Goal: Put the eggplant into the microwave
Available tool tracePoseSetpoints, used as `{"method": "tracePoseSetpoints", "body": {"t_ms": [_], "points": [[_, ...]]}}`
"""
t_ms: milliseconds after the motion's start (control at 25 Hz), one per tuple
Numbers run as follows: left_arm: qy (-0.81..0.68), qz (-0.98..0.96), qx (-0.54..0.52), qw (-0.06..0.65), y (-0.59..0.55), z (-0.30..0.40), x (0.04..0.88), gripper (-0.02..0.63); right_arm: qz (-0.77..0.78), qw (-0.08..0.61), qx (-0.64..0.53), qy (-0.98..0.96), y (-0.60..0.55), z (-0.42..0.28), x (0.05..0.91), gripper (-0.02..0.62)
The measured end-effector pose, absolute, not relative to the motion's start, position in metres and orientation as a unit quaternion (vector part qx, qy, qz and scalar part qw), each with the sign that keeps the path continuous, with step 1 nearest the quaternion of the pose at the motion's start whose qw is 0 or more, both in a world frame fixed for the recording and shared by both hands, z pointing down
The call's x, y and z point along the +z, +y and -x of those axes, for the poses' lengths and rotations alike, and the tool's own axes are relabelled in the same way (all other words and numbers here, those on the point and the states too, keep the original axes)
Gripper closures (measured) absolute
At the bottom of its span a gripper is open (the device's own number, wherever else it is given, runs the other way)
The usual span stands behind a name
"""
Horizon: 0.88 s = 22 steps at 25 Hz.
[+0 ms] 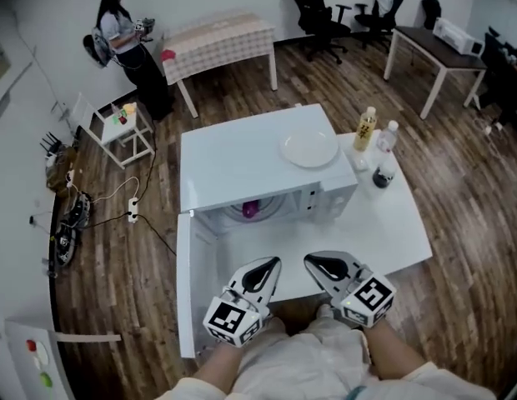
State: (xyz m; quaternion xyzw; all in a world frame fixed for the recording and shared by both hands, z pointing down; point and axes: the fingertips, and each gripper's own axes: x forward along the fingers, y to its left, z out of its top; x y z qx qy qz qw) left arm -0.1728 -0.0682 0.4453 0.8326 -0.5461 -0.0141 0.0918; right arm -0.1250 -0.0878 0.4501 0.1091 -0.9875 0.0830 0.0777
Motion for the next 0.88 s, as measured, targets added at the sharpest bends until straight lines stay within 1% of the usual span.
{"method": "tracePoseSetpoints", "body": {"t_ms": [400, 880], "points": [[-0.549, -0.83, -0.018, 0.097, -0.0588, 0.1706, 0.4485, 0.604, -0.087, 0.091, 0.063, -0.99, -0.0814, 0.1322, 0.4457, 0.565], [-0.545, -0.832, -0.022, 0.102, -0.0644, 0.1692, 0.4479, 0.604, -0.088, 0.097, 0.065, -0.989, -0.0858, 0.13, 0.4463, 0.565]]}}
